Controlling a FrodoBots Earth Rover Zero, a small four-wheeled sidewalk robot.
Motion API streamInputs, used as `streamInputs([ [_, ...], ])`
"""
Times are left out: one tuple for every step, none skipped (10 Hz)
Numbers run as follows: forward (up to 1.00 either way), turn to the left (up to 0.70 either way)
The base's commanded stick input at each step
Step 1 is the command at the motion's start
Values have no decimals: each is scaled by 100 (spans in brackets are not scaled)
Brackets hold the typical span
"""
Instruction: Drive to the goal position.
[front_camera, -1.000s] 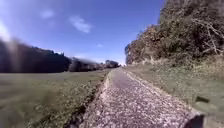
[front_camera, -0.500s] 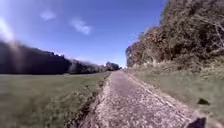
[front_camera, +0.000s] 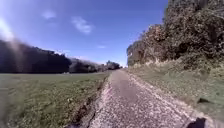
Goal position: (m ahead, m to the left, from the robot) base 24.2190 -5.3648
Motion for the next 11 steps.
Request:
streamInputs([
  [100,-37],
  [100,-32],
  [100,0],
  [100,0],
  [100,0],
  [100,0],
  [100,0],
  [100,0],
  [100,0],
  [100,0],
  [100,0],
])
